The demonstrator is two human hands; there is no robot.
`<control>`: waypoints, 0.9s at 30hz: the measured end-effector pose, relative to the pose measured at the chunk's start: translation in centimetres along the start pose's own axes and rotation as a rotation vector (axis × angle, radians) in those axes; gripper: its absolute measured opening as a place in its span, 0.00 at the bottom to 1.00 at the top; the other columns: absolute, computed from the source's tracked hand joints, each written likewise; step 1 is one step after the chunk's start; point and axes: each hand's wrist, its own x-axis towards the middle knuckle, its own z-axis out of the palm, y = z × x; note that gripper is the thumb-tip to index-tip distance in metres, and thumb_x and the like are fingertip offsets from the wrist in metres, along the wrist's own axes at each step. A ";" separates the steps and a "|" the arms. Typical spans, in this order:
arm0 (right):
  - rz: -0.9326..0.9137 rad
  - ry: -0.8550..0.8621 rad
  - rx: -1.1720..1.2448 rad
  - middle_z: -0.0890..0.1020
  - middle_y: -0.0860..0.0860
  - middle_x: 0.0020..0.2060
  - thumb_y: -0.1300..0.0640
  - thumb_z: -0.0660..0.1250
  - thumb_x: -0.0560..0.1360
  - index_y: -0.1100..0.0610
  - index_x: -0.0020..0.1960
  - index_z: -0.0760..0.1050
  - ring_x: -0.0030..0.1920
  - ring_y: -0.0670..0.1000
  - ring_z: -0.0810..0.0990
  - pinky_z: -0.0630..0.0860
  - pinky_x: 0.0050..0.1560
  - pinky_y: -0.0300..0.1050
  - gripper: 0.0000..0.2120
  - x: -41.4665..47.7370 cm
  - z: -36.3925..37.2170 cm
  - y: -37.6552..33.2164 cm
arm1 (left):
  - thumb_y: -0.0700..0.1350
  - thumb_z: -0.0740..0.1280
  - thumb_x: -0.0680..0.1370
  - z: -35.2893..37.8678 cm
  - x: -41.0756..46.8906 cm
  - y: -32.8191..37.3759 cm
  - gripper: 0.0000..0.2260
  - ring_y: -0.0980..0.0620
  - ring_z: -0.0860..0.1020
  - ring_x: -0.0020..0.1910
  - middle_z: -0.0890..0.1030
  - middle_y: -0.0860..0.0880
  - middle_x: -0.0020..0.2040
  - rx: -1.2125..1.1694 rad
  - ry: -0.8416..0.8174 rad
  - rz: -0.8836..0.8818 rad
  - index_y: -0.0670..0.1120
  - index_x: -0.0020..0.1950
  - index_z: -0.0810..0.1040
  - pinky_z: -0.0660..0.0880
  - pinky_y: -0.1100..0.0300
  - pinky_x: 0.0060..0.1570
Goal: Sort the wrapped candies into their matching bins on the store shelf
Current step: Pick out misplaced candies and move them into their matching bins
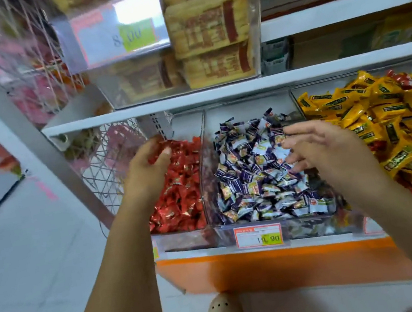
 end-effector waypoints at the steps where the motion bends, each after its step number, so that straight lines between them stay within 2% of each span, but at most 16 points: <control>1: 0.000 -0.004 0.017 0.83 0.48 0.45 0.61 0.63 0.78 0.47 0.52 0.77 0.39 0.50 0.83 0.83 0.42 0.52 0.10 0.0 -0.1 0.1 | 0.46 0.64 0.80 0.1 0.0 -0.1 0.17 0.58 0.71 0.59 0.74 0.57 0.61 -0.023 -0.052 -0.012 0.50 0.70 0.72 0.63 0.74 0.50; 3: -0.004 -0.018 0.058 0.83 0.51 0.46 0.63 0.63 0.79 0.47 0.51 0.77 0.40 0.50 0.84 0.82 0.40 0.45 0.11 -0.1 -0.6 0.2 | 0.45 0.64 0.81 0.6 0.0 0.2 0.19 0.57 0.71 0.65 0.73 0.54 0.68 -0.115 -0.112 0.010 0.50 0.72 0.70 0.64 0.68 0.59; 5: -0.015 -0.022 0.047 0.83 0.52 0.46 0.63 0.62 0.79 0.50 0.52 0.77 0.39 0.49 0.83 0.81 0.38 0.40 0.10 -0.6 -1.5 0.2 | 0.45 0.63 0.81 1.4 -0.3 1.3 0.18 0.57 0.73 0.64 0.74 0.54 0.67 -0.112 -0.117 0.070 0.51 0.71 0.70 0.66 0.65 0.59; 8: -0.032 0.037 -0.055 0.84 0.50 0.44 0.63 0.62 0.79 0.51 0.53 0.78 0.39 0.47 0.83 0.79 0.36 0.37 0.09 -1.0 -4.4 0.3 | 0.47 0.62 0.81 3.6 -2.4 4.5 0.15 0.65 0.75 0.41 0.79 0.55 0.51 -0.025 -0.153 0.253 0.56 0.68 0.74 0.70 0.72 0.40; 9: -0.028 0.072 -0.085 0.84 0.49 0.42 0.63 0.62 0.79 0.51 0.52 0.79 0.38 0.47 0.83 0.78 0.35 0.36 0.10 -1.1 -5.8 0.3 | 0.48 0.62 0.81 4.6 -3.4 5.7 0.15 0.65 0.76 0.43 0.80 0.55 0.52 -0.025 -0.203 0.329 0.57 0.67 0.74 0.71 0.73 0.42; 11: 0.004 0.132 -0.143 0.84 0.49 0.39 0.64 0.62 0.79 0.51 0.51 0.80 0.35 0.45 0.81 0.75 0.31 0.36 0.11 -1.3 -9.1 0.5 | 0.49 0.63 0.80 7.1 -5.5 7.5 0.15 0.62 0.74 0.59 0.76 0.57 0.64 -0.019 -0.359 0.434 0.57 0.67 0.75 0.70 0.66 0.61; 12: 0.037 0.150 -0.179 0.84 0.49 0.38 0.65 0.62 0.79 0.53 0.51 0.80 0.34 0.46 0.81 0.74 0.30 0.37 0.10 -1.5 -10.9 0.7 | 0.50 0.63 0.80 8.4 -6.6 8.2 0.15 0.63 0.71 0.63 0.73 0.59 0.67 0.013 -0.433 0.473 0.58 0.67 0.74 0.67 0.63 0.65; 13: 0.073 0.159 -0.211 0.84 0.50 0.37 0.65 0.64 0.78 0.56 0.52 0.81 0.35 0.46 0.80 0.74 0.32 0.37 0.09 -1.8 -12.5 1.0 | 0.50 0.63 0.80 9.7 -7.7 8.7 0.15 0.65 0.68 0.64 0.71 0.60 0.68 0.050 -0.488 0.515 0.58 0.67 0.74 0.64 0.65 0.67; 15: 0.133 0.157 -0.331 0.84 0.51 0.39 0.64 0.67 0.76 0.56 0.51 0.81 0.37 0.47 0.81 0.73 0.35 0.33 0.07 -2.6 -15.3 1.7 | 0.51 0.63 0.79 12.0 -9.2 9.7 0.16 0.67 0.64 0.65 0.69 0.61 0.69 0.088 -0.547 0.595 0.57 0.68 0.73 0.59 0.72 0.66; 17: 0.184 0.121 -0.523 0.83 0.52 0.41 0.63 0.70 0.74 0.53 0.47 0.82 0.41 0.50 0.81 0.72 0.35 0.33 0.06 -3.4 -17.1 2.3 | 0.51 0.64 0.79 13.8 -10.0 10.5 0.17 0.64 0.62 0.70 0.68 0.59 0.71 0.110 -0.575 0.633 0.56 0.68 0.73 0.55 0.72 0.66; 20: 0.234 -0.002 -0.769 0.79 0.41 0.36 0.60 0.71 0.73 0.49 0.43 0.82 0.41 0.46 0.77 0.69 0.34 0.28 0.06 -4.0 -17.5 2.8 | 0.50 0.64 0.79 15.9 -10.3 11.2 0.18 0.61 0.59 0.73 0.68 0.58 0.72 0.169 -0.578 0.686 0.54 0.69 0.73 0.48 0.76 0.65; 22: 0.228 -0.063 -0.891 0.77 0.37 0.33 0.55 0.71 0.72 0.46 0.40 0.82 0.42 0.45 0.78 0.70 0.36 0.33 0.05 -3.9 -16.8 3.1 | 0.50 0.65 0.79 16.7 -10.4 11.4 0.16 0.59 0.60 0.72 0.72 0.57 0.69 0.207 -0.563 0.743 0.54 0.67 0.75 0.45 0.80 0.61; 23: 0.222 -0.077 -0.925 0.79 0.40 0.33 0.52 0.71 0.72 0.47 0.40 0.83 0.42 0.46 0.79 0.72 0.37 0.38 0.03 -3.8 -16.2 3.0 | 0.49 0.66 0.78 17.0 -10.5 11.5 0.15 0.58 0.62 0.70 0.74 0.56 0.67 0.223 -0.557 0.756 0.54 0.66 0.76 0.47 0.79 0.61; 24: 0.214 -0.085 -0.965 0.81 0.44 0.34 0.47 0.71 0.72 0.49 0.40 0.84 0.42 0.47 0.79 0.73 0.38 0.42 0.07 -3.6 -15.6 3.0 | 0.50 0.66 0.78 17.2 -10.5 11.6 0.14 0.58 0.63 0.68 0.75 0.56 0.64 0.237 -0.551 0.764 0.54 0.64 0.77 0.50 0.76 0.60; 27: 0.199 -0.051 -1.160 0.82 0.51 0.36 0.35 0.68 0.70 0.51 0.40 0.83 0.40 0.50 0.79 0.73 0.35 0.44 0.19 -3.2 -13.6 2.9 | 0.49 0.67 0.77 17.7 -10.4 11.6 0.12 0.56 0.64 0.63 0.77 0.56 0.59 0.277 -0.537 0.781 0.54 0.61 0.79 0.53 0.71 0.56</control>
